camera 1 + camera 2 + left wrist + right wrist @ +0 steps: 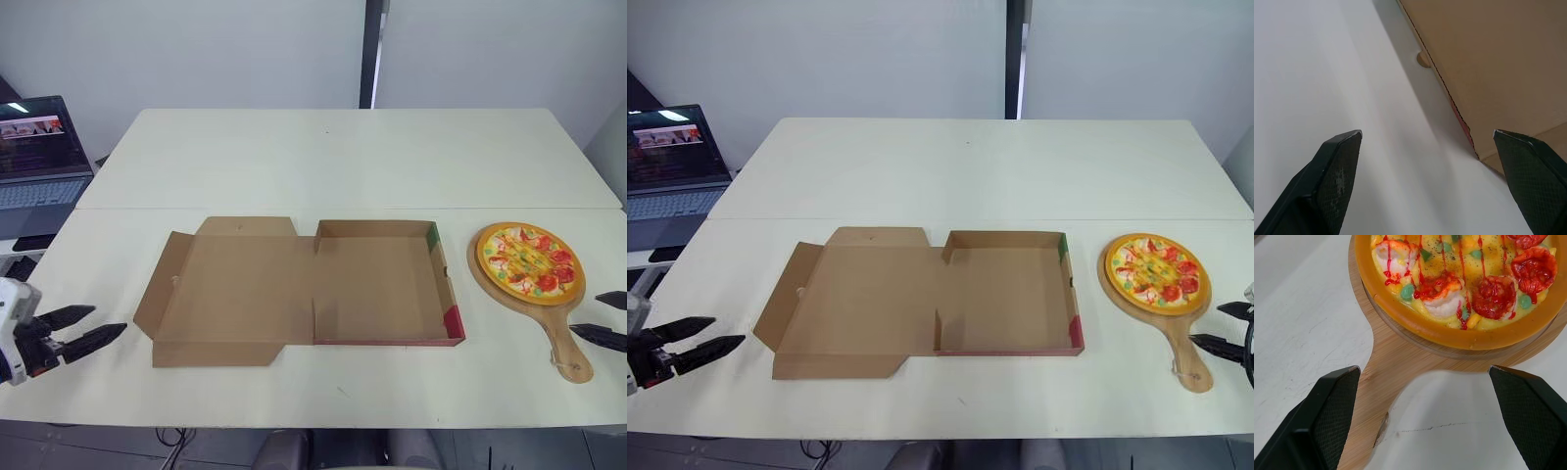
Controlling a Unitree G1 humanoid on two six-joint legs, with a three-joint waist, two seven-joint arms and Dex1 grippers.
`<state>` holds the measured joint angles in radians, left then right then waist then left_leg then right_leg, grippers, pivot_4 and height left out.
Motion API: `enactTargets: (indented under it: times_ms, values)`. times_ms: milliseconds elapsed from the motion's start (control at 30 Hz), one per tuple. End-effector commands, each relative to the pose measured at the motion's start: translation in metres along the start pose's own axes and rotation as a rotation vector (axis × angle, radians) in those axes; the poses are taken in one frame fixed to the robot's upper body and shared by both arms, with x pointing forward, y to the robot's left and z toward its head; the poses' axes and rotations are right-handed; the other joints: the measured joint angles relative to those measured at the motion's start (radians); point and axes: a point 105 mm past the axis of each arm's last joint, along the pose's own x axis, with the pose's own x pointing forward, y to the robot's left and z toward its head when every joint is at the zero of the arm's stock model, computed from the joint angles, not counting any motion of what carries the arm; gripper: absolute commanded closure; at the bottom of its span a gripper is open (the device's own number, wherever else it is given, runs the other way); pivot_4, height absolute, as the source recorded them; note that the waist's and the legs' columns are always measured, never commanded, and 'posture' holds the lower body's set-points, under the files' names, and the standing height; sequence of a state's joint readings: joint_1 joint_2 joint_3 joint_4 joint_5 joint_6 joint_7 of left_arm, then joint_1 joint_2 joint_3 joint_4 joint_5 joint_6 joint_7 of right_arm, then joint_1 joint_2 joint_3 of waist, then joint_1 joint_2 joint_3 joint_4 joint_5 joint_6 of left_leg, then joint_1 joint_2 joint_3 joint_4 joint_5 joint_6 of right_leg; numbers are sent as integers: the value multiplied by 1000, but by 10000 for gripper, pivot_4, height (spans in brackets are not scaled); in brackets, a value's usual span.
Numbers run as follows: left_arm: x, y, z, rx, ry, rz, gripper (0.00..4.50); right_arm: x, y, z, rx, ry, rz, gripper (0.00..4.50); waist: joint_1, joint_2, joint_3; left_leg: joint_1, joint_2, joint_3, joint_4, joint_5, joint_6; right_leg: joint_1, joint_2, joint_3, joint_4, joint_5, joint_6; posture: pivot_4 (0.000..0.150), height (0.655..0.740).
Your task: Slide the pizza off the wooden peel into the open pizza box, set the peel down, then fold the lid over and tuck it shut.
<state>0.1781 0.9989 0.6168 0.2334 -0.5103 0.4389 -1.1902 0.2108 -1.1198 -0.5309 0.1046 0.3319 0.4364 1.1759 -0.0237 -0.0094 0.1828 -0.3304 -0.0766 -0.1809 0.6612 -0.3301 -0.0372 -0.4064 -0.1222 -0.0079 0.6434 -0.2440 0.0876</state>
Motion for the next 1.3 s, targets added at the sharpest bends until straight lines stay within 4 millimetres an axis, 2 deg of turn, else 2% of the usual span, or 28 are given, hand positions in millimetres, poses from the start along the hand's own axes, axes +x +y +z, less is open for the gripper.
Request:
enactTargets:
  times_ms: [33,267,433,500,600,767,967,1300]
  values:
    - [8,-16,29,82,-59,-81,484,-9,-5,10,-25,-43,-42,0,2,-1,0,0,0,0,0,0,0,0,0,0,0,0,0,1500,7400]
    - [65,-80,69,297,-85,-397,484,-20,6,20,7,-115,-86,0,25,0,0,0,0,0,1,0,0,0,0,0,0,0,-1,1500,7400]
    - [90,-127,98,397,-151,-606,484,-30,26,24,61,-169,-123,0,25,-1,1,-1,-1,0,1,1,-3,0,1,0,0,1,-1,1500,7400]
    - [96,-154,115,449,-196,-726,484,-30,38,22,86,-170,-145,0,26,-2,1,-1,-1,-1,1,1,-3,0,1,-1,0,1,-1,1500,7400]
    - [97,-184,131,504,-234,-864,484,-27,48,18,137,-162,-193,0,24,-2,1,-1,-1,0,2,1,-4,0,1,0,0,1,-1,1500,7400]
    - [94,-227,141,580,-259,-1072,484,-15,47,-3,223,-29,-320,0,22,-2,1,-1,-1,2,2,1,-4,0,1,1,0,1,-1,1500,7400]
    - [93,-255,142,630,-273,-1226,484,10,49,-10,296,14,-314,0,22,-3,2,0,-1,2,2,1,-4,0,5,1,-1,1,-1,1500,7400]
    - [96,-266,140,634,-280,-1281,484,39,38,-17,365,32,-306,0,22,-4,2,0,-1,2,2,2,-4,0,7,2,-1,2,-3,1500,7400]
